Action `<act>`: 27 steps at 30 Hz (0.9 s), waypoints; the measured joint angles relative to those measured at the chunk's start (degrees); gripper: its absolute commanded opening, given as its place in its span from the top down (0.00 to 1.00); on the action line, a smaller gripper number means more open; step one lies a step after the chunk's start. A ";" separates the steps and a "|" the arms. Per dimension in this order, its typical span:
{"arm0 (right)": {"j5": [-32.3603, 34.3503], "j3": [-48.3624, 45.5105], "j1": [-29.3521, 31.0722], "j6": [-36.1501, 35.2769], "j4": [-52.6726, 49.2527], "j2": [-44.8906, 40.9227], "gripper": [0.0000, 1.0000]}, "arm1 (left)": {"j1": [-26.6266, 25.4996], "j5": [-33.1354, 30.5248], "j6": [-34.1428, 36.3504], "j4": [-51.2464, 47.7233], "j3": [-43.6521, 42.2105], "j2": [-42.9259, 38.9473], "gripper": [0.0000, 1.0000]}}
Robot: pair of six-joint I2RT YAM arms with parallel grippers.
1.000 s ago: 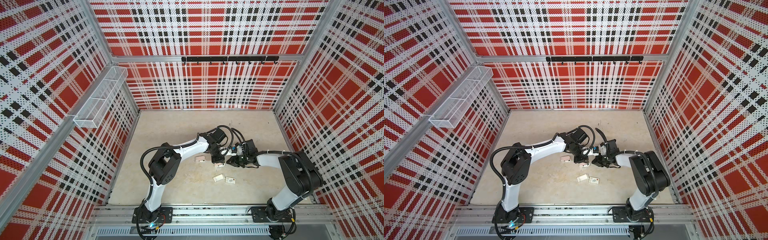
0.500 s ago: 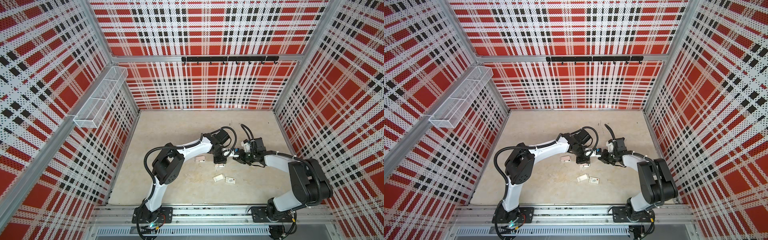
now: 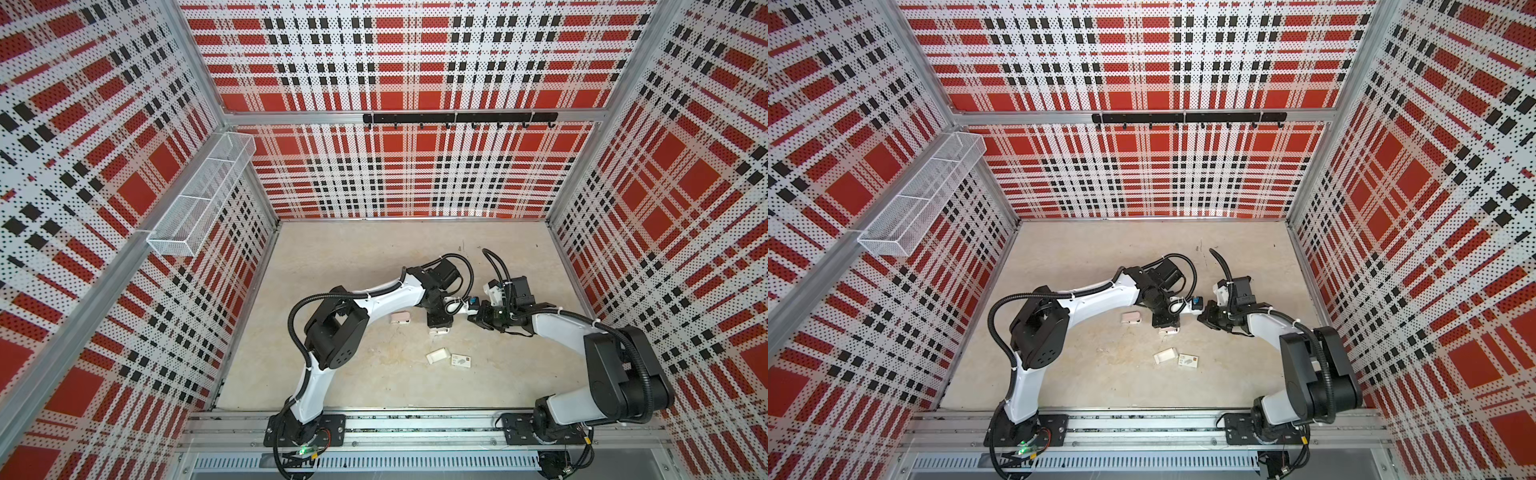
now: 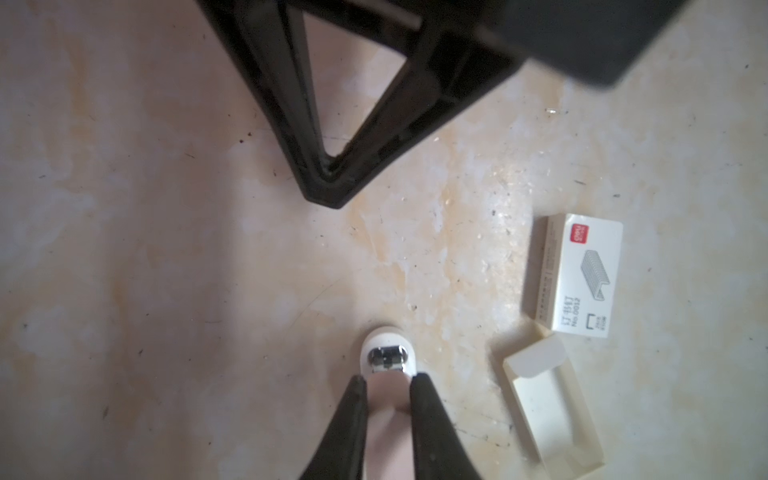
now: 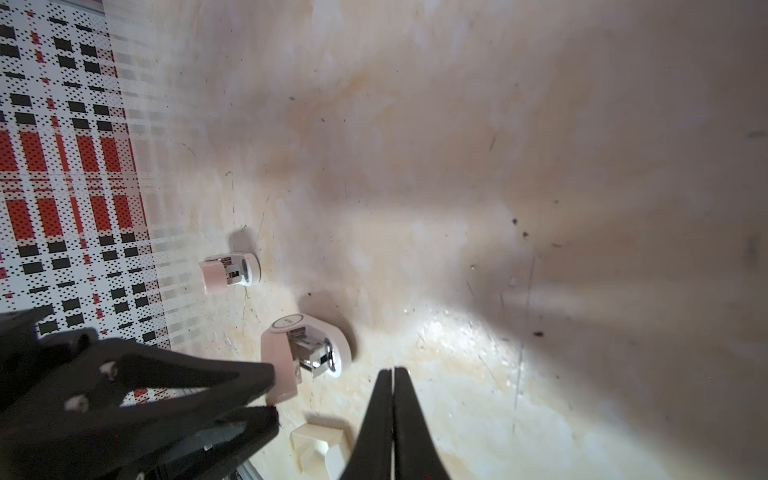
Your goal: Load the staples into the stapler
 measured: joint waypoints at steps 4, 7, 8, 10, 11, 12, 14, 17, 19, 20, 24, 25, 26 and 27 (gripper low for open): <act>0.11 -0.22 0.00 -0.17 -1.07 -2.10 0.93 | -0.02 -0.42 0.00 -0.02 0.00 -0.02 0.77; 0.35 -0.24 0.00 -0.31 -1.90 -3.32 0.93 | -0.02 -0.81 0.00 -0.13 0.00 -0.15 0.77; 0.42 -0.26 0.00 -0.31 -2.14 -3.58 0.93 | -0.02 -1.01 0.00 -0.26 0.00 -0.26 0.77; 0.46 -0.31 0.00 -0.31 -2.54 -4.02 0.93 | -0.02 -1.70 0.02 -1.09 -0.04 -0.55 0.76; 0.44 -0.31 0.00 -0.31 -2.69 -4.22 0.93 | -0.02 -1.84 0.00 -1.57 -0.13 -0.72 0.76; 0.44 -0.31 0.00 -0.31 -2.73 -4.33 0.93 | -0.02 -2.10 0.00 -1.73 -0.31 -0.90 0.76; 0.46 -0.31 0.00 -0.31 -2.80 -4.48 0.93 | 0.00 -2.60 0.02 -2.10 -0.74 -1.38 0.76; 0.46 -0.37 0.00 -0.31 -2.86 -4.57 0.93 | 0.04 -3.04 0.00 -2.69 -1.40 -2.10 0.76; 0.48 -0.44 0.00 -0.31 -3.08 -4.68 0.93 | 0.04 -3.23 0.00 -2.82 -1.70 -2.47 0.76; 0.48 -0.48 0.00 -0.31 -3.19 -4.72 0.93 | 0.07 -3.34 0.00 -2.93 -1.84 -2.75 0.76; 0.48 -0.52 0.00 -0.31 -3.39 -4.79 0.93 | 0.26 -3.61 0.00 -3.37 -2.01 -3.69 0.75; 0.50 -0.55 0.00 -0.33 -3.41 -4.79 0.93 | 0.31 -3.63 0.00 -3.39 -2.01 -3.96 0.76; 0.50 -0.59 0.00 -0.33 -3.41 -4.79 0.93 | 0.33 -3.67 0.00 -3.39 -2.01 -4.17 0.76; 0.50 -0.63 0.00 -0.33 -3.45 -4.79 0.93 | 0.33 -3.78 0.00 -3.41 -2.03 -4.33 0.76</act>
